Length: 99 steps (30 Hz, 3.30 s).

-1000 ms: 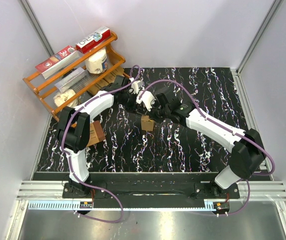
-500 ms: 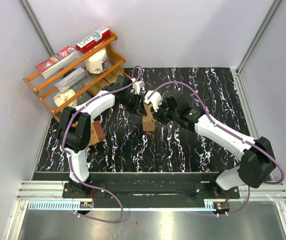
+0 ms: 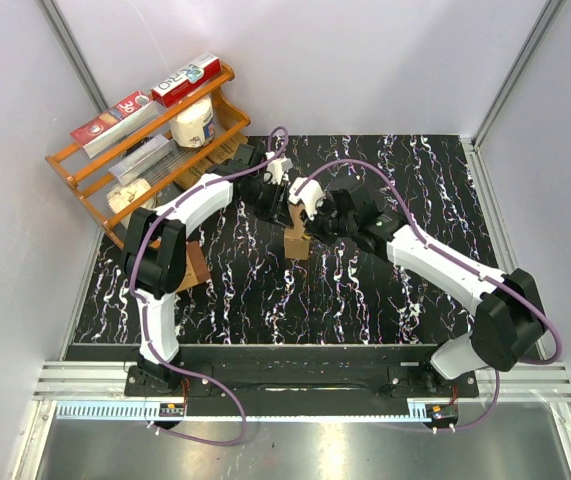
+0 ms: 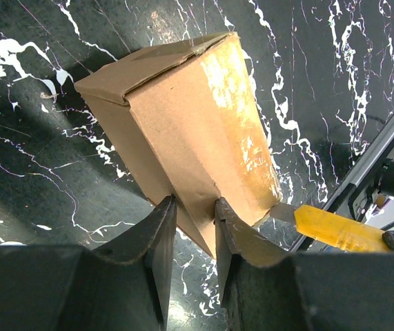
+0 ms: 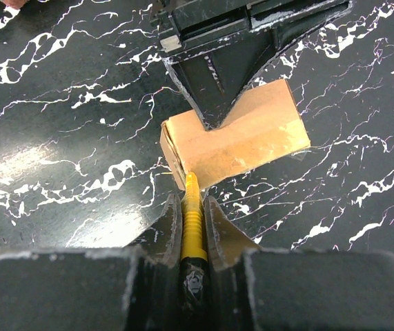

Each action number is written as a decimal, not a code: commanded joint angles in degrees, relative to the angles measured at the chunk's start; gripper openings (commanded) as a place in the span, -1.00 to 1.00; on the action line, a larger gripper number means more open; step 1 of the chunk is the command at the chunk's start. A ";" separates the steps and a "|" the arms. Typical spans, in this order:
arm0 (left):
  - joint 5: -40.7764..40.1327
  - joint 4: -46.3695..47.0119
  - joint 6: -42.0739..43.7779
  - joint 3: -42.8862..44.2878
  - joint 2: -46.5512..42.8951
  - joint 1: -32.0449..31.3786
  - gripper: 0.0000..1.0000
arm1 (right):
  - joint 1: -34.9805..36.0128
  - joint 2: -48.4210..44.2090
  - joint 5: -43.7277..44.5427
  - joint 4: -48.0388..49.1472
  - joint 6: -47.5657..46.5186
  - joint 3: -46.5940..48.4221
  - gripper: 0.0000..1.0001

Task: Unpack the express box

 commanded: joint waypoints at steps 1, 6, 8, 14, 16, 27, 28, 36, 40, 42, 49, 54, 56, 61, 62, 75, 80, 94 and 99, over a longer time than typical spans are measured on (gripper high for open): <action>-6.08 -3.34 4.43 -0.52 3.59 0.15 -0.42 | -0.93 2.85 -0.37 0.49 -1.30 0.08 -1.00; -6.00 -3.43 4.07 0.71 4.11 0.15 -0.42 | -0.93 5.05 -2.83 0.84 -0.77 -0.36 -1.00; -6.17 -3.43 3.81 0.98 4.29 0.15 -0.42 | -0.93 5.58 -3.19 0.84 -0.77 -0.36 -1.00; -6.17 -3.43 3.02 1.85 4.47 0.15 -0.40 | -1.01 6.90 -5.12 0.75 0.45 0.51 -1.00; -6.26 -3.43 2.76 2.03 4.73 0.15 -0.38 | -0.93 7.42 -5.21 0.58 0.89 1.30 -1.00; -10.65 -3.43 3.37 0.36 4.03 -0.03 -0.40 | -1.01 0.41 2.43 2.16 7.31 8.85 -1.00; -10.92 -3.43 3.37 0.28 3.94 -0.03 -0.41 | -0.93 -0.30 2.70 2.34 7.66 9.39 -1.00; -11.18 -3.52 2.84 -0.08 3.06 -0.03 -0.35 | -1.01 -5.75 10.69 1.73 14.25 12.99 -1.00; -10.40 -3.43 2.05 0.10 2.27 -0.03 -0.22 | -1.01 -7.08 18.68 -1.78 18.99 13.35 -0.94; -9.52 -3.34 1.09 0.45 1.48 -0.03 -0.11 | -0.93 -7.51 23.95 -3.89 22.24 12.74 -0.94; -6.00 0.34 -2.34 1.24 -3.26 -0.03 0.48 | -3.64 -10.94 23.99 -6.98 37.62 5.98 -0.88; -4.50 3.16 -5.50 1.16 -7.13 -0.03 0.68 | -7.60 -13.31 18.70 -6.54 49.66 -2.20 -0.88; -4.94 4.74 -7.26 0.19 -8.36 -0.03 0.69 | -11.01 -14.28 16.16 -5.58 53.88 -6.22 -0.88; -7.57 8.86 -11.73 -3.93 -12.49 -0.03 0.77 | -18.23 -14.99 7.83 2.32 60.29 -14.94 -0.81; -8.97 8.96 -12.36 -4.47 -13.37 -0.20 0.79 | -19.11 -14.38 6.84 3.64 60.92 -17.04 -0.81; -20.94 7.73 -16.05 -8.25 -15.93 -1.87 0.87 | -26.68 -10.24 9.28 8.94 68.57 -24.88 -0.23; -21.02 7.56 -15.88 -8.16 -15.31 -2.57 0.88 | -26.68 -12.43 18.60 4.01 69.27 -24.88 -0.07; -33.68 2.55 -11.93 -2.37 -11.10 -8.29 0.89 | -26.68 -18.32 32.32 -9.97 66.47 -19.35 0.75; -34.13 1.58 -10.25 0.44 -8.37 -10.31 0.91 | -26.68 -18.86 27.41 -7.17 62.16 -18.82 0.85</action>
